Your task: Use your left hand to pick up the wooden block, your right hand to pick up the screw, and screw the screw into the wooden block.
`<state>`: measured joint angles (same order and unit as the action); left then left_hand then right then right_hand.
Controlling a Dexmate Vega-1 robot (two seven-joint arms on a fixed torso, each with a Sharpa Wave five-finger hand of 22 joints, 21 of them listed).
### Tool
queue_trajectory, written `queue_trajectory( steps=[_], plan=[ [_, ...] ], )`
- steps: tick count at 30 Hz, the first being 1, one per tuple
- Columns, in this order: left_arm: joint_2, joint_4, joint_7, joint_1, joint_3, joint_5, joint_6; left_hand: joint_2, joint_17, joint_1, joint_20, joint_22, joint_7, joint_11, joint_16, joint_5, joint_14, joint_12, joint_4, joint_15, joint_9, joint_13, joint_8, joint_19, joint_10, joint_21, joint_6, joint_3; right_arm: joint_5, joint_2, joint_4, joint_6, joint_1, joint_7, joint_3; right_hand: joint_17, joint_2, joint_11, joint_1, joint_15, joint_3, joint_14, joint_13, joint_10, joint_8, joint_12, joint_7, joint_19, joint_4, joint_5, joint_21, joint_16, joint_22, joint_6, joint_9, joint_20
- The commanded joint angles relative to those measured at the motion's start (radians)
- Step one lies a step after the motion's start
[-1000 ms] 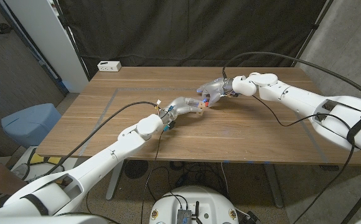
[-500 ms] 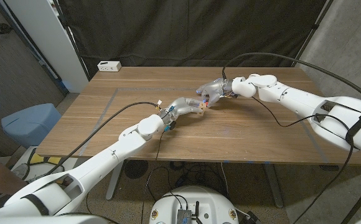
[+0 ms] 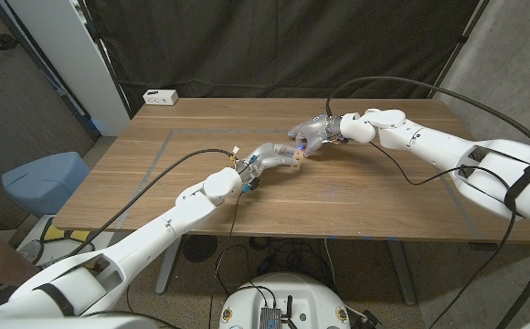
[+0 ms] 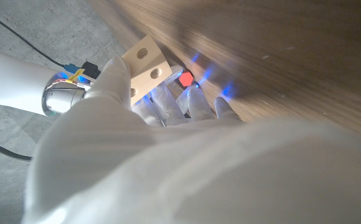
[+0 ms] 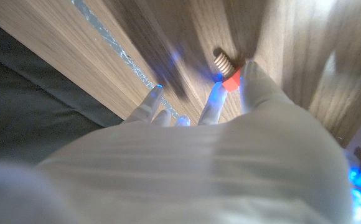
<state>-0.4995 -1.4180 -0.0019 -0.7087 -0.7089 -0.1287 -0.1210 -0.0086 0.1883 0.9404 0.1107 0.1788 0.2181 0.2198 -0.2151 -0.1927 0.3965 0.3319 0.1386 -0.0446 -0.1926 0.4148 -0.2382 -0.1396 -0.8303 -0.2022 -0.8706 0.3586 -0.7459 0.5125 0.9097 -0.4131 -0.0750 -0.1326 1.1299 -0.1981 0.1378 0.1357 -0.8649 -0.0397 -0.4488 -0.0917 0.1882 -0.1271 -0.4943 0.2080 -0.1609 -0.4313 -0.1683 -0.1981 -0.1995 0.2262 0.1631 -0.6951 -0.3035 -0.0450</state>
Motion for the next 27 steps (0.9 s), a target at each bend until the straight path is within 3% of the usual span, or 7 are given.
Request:
queue_trajectory(
  steps=[1,27],
  plan=[
    [0.009,0.015,-0.006,0.01,-0.006,0.001,-0.004,0.015,0.003,0.003,0.0,0.006,-0.008,-0.001,0.002,-0.005,0.009,-0.004,-0.004,-0.076,-0.004,0.006,-0.005,0.001,-0.005,-0.003,-0.026,0.001,0.006,-0.005,-0.013,-0.001,0.007,0.01,0.007,-0.003,0.001,0.002,-0.015,-0.054,-0.008,-0.015,0.002,-0.014,-0.012,0.005,0.003,-0.017,0.004,0.004,0.0,0.003,0.001,-0.019,-0.005,-0.079],
    [0.015,0.03,-0.014,0.015,-0.011,-0.001,-0.013,0.02,0.003,0.0,-0.002,0.006,-0.009,-0.001,0.002,-0.007,0.013,-0.011,-0.002,-0.074,-0.004,0.009,-0.003,0.001,-0.005,-0.004,-0.029,-0.003,0.024,-0.009,-0.033,-0.001,0.004,0.032,0.009,-0.006,-0.008,0.007,-0.038,-0.081,-0.019,-0.07,0.001,-0.073,-0.064,0.009,0.029,-0.08,0.004,0.005,-0.003,0.008,0.001,-0.076,-0.027,-0.102]
  ],
)
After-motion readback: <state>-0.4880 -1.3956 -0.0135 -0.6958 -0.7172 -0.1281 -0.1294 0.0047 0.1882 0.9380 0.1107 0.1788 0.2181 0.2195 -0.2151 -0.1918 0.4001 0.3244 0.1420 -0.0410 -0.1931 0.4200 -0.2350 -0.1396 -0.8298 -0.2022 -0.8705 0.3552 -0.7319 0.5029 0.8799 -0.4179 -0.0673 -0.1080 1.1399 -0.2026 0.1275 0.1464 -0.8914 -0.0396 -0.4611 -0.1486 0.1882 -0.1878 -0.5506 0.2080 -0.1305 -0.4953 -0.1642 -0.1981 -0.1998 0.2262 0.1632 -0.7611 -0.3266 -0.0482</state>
